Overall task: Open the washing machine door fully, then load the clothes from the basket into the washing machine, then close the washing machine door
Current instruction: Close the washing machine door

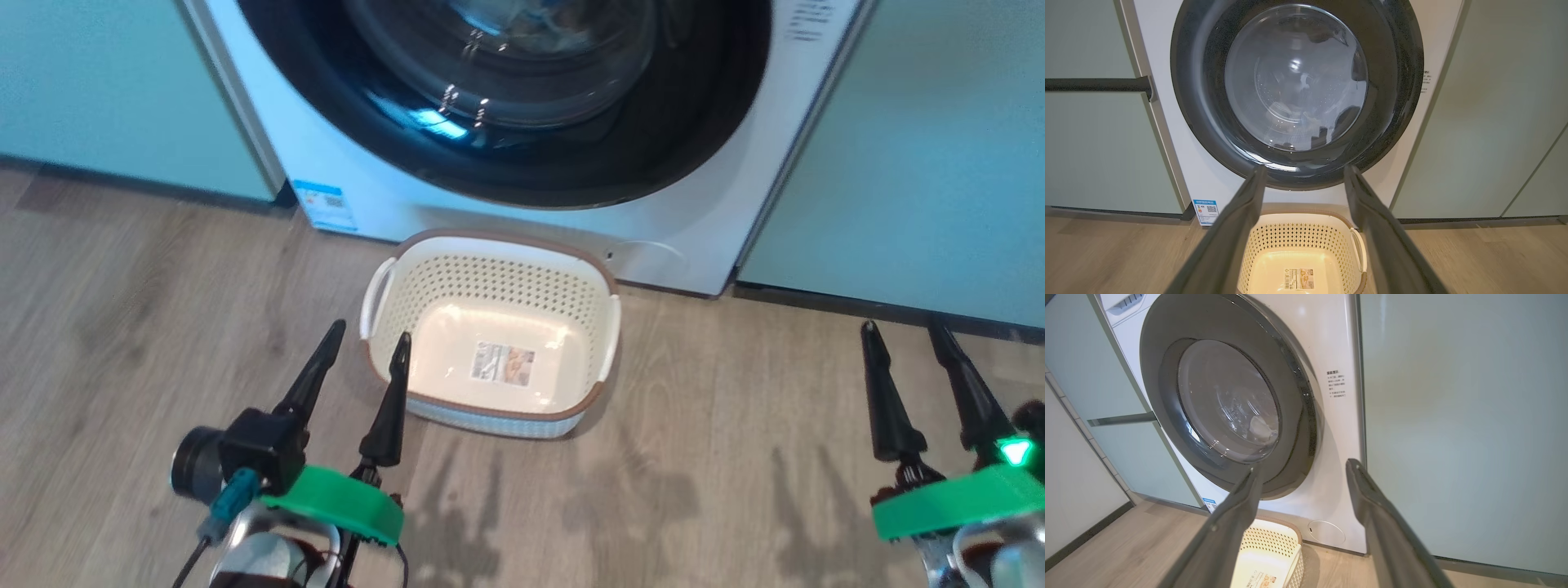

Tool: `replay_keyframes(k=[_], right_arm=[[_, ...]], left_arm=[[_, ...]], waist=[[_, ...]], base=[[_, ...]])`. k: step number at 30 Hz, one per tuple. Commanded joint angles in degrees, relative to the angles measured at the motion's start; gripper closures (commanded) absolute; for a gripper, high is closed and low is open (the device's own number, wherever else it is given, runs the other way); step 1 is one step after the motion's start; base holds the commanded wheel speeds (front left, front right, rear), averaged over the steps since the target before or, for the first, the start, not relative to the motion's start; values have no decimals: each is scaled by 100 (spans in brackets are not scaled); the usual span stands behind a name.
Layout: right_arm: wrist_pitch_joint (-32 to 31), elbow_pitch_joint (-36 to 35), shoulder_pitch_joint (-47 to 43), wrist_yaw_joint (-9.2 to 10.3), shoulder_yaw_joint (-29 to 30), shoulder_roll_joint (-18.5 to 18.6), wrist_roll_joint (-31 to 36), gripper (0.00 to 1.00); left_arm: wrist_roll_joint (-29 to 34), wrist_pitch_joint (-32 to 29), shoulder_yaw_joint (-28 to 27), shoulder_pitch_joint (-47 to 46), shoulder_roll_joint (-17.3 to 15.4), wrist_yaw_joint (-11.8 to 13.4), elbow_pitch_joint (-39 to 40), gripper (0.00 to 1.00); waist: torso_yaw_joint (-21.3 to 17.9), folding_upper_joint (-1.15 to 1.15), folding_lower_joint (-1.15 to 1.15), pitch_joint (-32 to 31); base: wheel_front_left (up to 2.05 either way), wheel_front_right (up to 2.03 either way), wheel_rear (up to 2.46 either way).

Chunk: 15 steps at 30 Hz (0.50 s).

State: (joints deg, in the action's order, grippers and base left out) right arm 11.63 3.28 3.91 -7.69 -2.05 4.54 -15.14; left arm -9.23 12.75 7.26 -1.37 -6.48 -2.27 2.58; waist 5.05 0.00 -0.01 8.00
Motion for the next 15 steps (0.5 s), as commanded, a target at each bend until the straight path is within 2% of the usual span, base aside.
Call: replay_keyframes(k=[1, 15], right_arm=[[-17, -262, 59, 20, -48, -13, 75, 0], [-186, -725, -641, 20, 301, -158, 258, 0]], left_arm=[[-82, -17, -250, -130, -97, 44, 187, 0], [-347, -333, -436, 156, -139, 203, 197, 0]], waist=[[-121, 0, 1, -91], [-677, 0, 1, -415]], base=[[0, 0, 0], [0, 0, 0]])
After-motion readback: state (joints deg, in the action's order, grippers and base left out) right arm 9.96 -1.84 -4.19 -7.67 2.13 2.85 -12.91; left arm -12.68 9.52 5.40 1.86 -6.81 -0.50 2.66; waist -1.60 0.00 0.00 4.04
